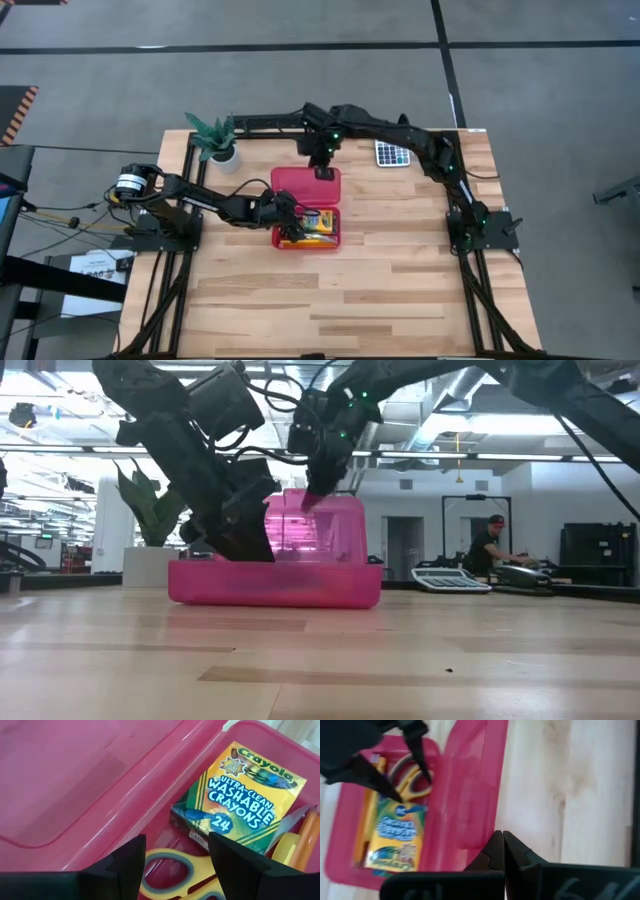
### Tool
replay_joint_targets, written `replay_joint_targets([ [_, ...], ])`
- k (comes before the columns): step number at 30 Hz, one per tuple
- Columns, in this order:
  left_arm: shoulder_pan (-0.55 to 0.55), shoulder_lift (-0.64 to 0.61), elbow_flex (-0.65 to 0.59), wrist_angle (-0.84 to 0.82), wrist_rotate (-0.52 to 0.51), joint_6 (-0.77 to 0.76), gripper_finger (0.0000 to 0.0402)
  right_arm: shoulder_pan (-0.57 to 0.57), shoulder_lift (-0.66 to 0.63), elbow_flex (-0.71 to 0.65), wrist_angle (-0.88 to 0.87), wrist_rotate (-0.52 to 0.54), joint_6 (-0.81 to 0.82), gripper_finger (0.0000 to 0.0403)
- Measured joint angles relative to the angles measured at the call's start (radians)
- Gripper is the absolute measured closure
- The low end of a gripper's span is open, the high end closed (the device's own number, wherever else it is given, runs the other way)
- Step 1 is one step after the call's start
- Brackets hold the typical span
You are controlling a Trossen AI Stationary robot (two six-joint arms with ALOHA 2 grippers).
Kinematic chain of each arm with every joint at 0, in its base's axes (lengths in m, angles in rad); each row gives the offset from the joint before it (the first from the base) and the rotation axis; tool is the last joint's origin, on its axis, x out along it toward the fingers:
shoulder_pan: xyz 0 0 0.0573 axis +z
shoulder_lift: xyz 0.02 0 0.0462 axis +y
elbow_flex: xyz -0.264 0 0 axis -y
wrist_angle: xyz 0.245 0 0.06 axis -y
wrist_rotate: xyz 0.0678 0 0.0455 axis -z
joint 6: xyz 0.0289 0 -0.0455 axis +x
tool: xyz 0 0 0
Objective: Pack school essentials
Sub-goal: Close the lid of the supply box
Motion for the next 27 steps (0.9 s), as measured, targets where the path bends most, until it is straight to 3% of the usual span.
replay_joint_targets([
  [11,-0.005,-0.074,0.000,0.011,0.060,-0.121,0.0194,0.089,-0.001,0.000,-0.060,0.009,0.018,0.0401],
  [20,-0.057,-0.300,0.000,-0.079,0.091,-0.212,0.0198,0.142,-0.001,0.000,-0.114,0.019,0.075,0.0401],
  [27,-0.116,-0.497,0.000,-0.138,0.137,-0.218,0.0242,0.194,0.000,0.000,-0.107,0.019,0.159,0.0401],
])
